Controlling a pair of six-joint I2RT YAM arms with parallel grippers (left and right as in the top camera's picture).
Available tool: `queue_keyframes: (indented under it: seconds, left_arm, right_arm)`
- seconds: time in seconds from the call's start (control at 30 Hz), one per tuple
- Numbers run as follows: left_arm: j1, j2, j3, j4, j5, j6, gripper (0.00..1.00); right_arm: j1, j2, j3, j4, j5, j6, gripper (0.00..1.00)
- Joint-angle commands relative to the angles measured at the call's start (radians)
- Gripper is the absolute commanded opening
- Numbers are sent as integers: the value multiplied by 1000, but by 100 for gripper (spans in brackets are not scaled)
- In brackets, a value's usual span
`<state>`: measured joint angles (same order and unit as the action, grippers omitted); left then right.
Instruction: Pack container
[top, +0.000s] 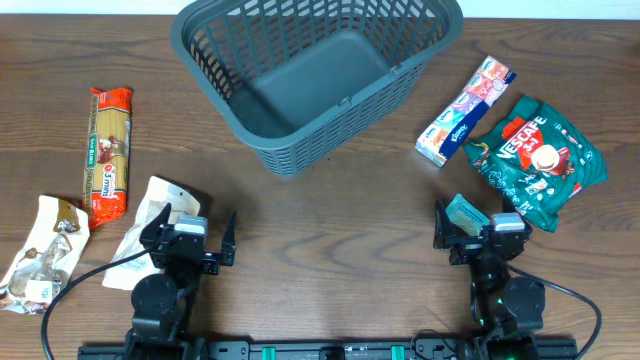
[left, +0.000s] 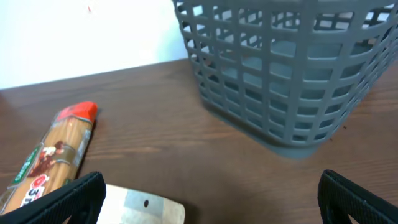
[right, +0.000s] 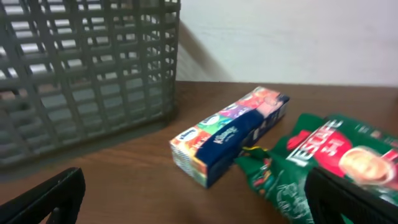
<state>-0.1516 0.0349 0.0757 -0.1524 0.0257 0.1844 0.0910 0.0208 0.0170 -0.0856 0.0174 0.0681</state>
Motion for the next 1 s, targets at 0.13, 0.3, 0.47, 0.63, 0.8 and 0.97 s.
queue_keyframes:
  seconds: [0.13, 0.3, 0.47, 0.63, 0.8, 0.97]
  left_arm:
    - [5, 15, 53, 18, 48, -226, 99]
    - [5, 150, 272, -151, 56, -223, 99]
    - [5, 409, 570, -364, 56, -224, 99]
    - [5, 694, 874, -595, 59, -223, 99]
    - [5, 881, 1100, -752, 77, -224, 99]
    - [5, 931, 1188, -755, 125, -224, 99]
  right_arm:
    - [6, 119, 124, -66, -97, 216, 99]
    - [-16, 343, 416, -246, -98, 191, 99]
    - [-34, 642, 790, -475, -146, 125, 99]
    - [-40, 955, 1247, -730, -227, 23, 99]
    - [-40, 1260, 1725, -955, -354, -117, 99]
    - [-40, 1524, 2136, -1149, -363, -122, 91]
